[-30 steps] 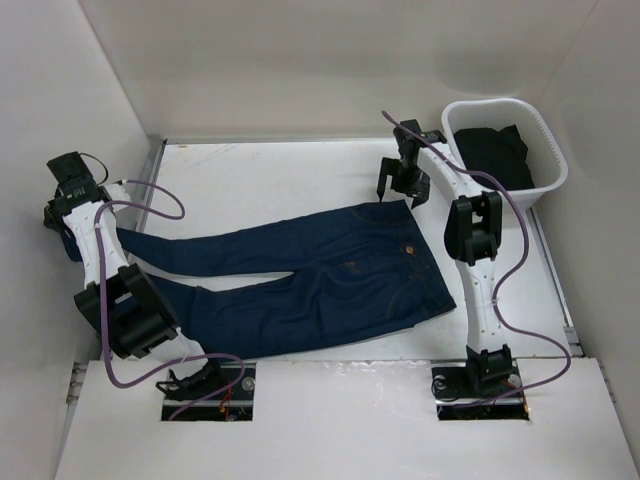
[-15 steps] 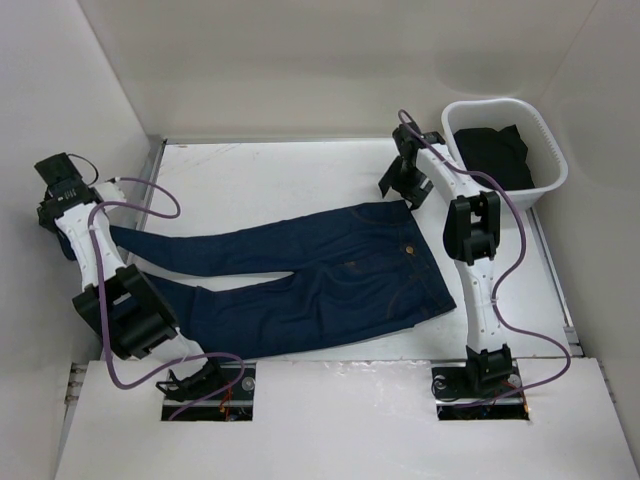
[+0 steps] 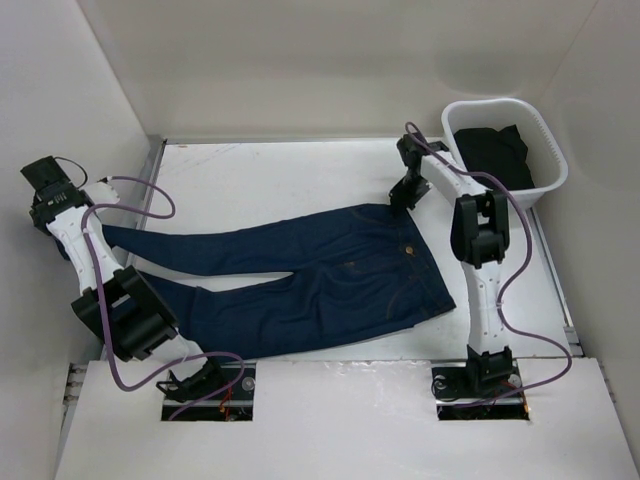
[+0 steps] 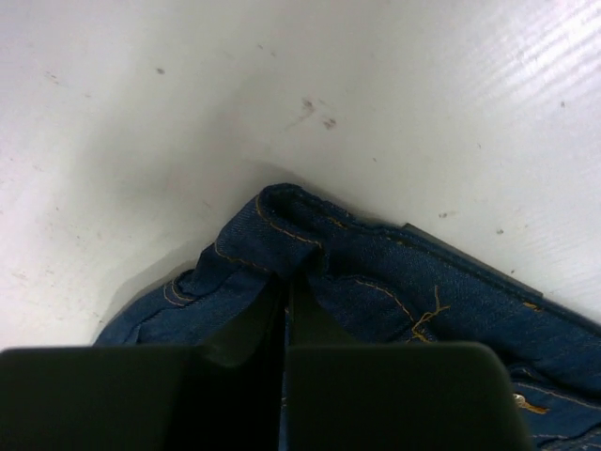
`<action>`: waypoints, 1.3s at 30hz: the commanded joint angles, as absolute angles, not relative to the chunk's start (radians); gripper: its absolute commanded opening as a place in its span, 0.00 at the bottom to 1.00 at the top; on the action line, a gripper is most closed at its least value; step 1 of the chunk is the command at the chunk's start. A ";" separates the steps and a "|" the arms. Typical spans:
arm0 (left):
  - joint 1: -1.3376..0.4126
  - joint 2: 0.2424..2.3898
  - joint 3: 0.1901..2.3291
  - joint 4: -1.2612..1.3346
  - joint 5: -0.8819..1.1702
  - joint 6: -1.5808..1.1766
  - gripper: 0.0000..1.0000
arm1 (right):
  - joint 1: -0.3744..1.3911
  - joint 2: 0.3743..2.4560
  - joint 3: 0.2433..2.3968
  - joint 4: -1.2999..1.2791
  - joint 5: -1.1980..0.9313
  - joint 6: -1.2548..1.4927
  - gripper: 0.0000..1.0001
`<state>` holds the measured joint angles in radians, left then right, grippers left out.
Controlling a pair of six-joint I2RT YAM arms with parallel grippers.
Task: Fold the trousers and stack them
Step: Fold the trousers
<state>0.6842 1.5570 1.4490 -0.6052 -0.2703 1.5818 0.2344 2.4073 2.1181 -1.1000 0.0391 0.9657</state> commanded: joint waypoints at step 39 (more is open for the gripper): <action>0.481 1.732 1.570 -0.261 -0.218 1.439 0.01 | -0.064 1.477 1.218 -0.020 0.015 0.831 0.00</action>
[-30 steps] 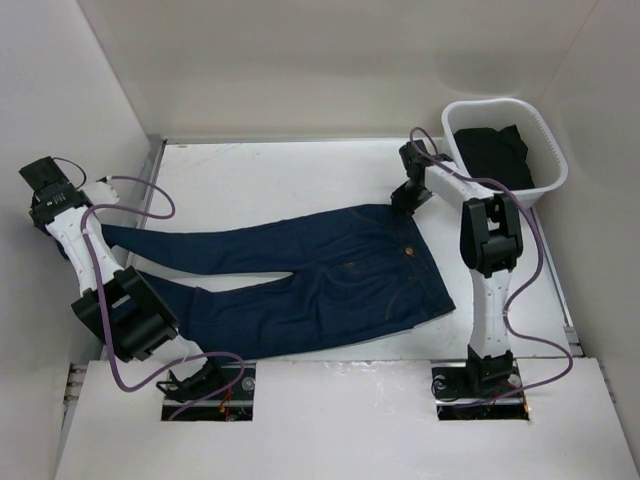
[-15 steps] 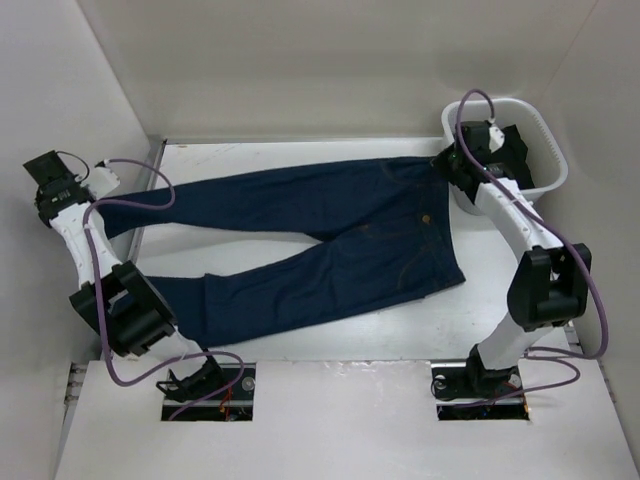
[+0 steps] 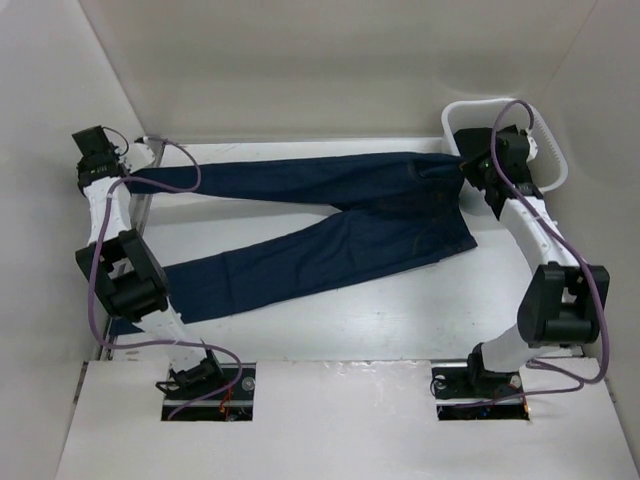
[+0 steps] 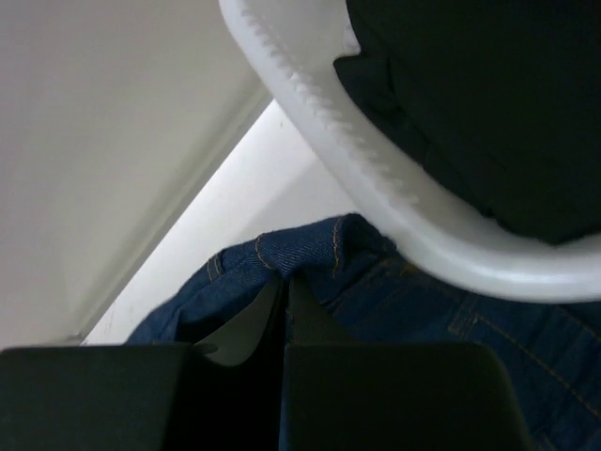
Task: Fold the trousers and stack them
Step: Fold the trousers
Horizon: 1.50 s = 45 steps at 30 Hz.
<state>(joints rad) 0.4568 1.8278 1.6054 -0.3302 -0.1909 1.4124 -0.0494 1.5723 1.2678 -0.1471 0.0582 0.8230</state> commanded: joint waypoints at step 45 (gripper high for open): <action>0.674 0.726 0.380 -0.336 -0.282 1.588 0.08 | -0.332 1.089 0.667 -0.212 -0.133 0.729 0.45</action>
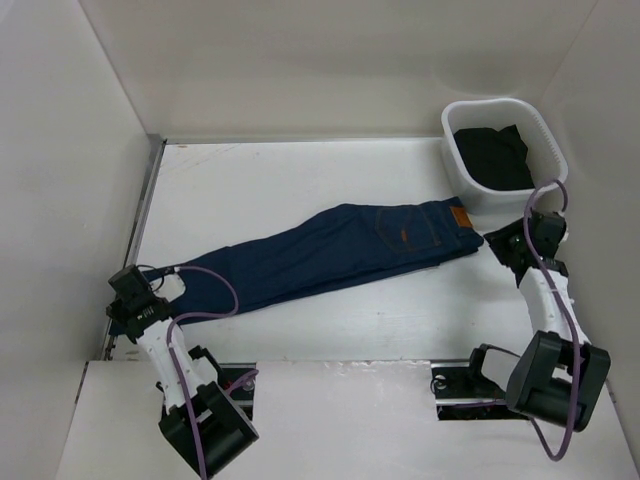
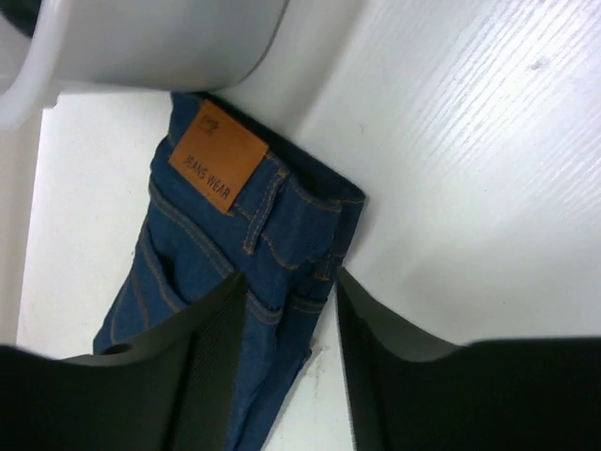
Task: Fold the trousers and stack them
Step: Fold the trousers
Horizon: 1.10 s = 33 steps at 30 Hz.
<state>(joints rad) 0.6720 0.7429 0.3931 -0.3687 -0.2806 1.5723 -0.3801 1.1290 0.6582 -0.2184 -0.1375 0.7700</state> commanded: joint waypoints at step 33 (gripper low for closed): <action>0.797 0.999 0.580 -0.310 -0.249 1.605 0.62 | 0.070 1.440 0.851 -0.447 0.322 1.412 0.85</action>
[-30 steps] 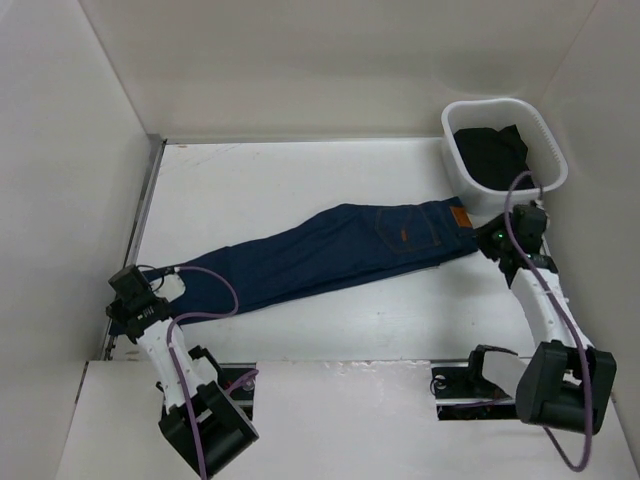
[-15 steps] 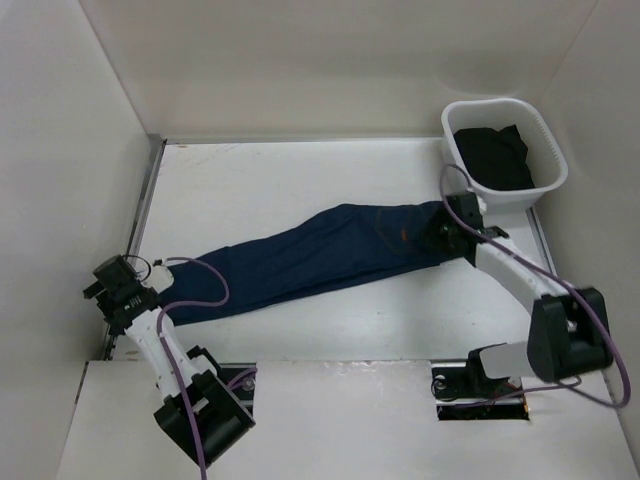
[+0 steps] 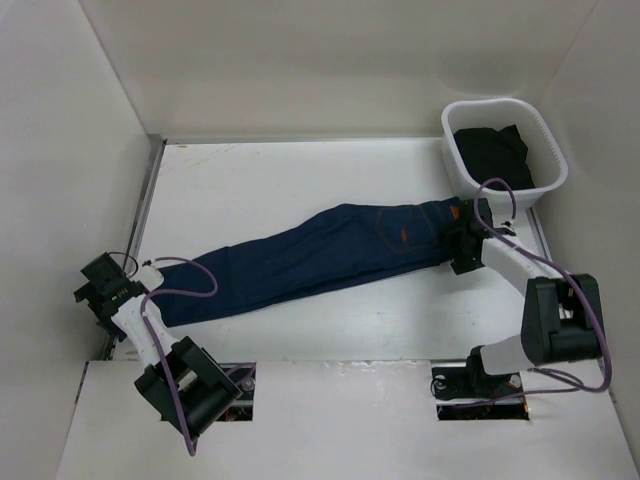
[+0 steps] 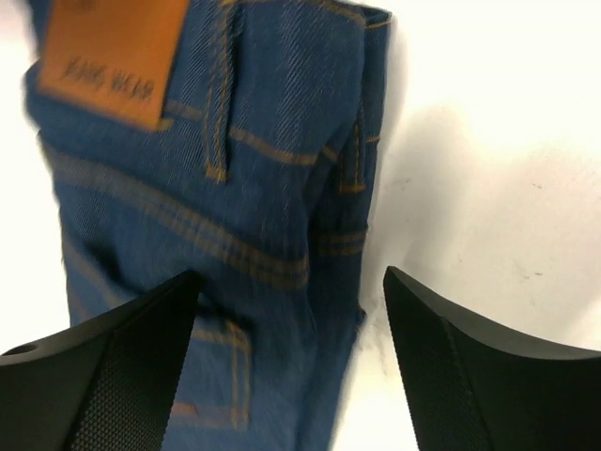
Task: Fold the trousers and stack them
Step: Fold the trousers
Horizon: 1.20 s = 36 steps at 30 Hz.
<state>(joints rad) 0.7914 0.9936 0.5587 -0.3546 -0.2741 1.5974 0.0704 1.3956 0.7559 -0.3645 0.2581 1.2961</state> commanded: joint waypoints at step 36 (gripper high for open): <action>0.490 1.313 1.130 -0.964 0.265 1.016 0.35 | -0.252 1.075 0.646 -0.479 0.423 1.155 0.10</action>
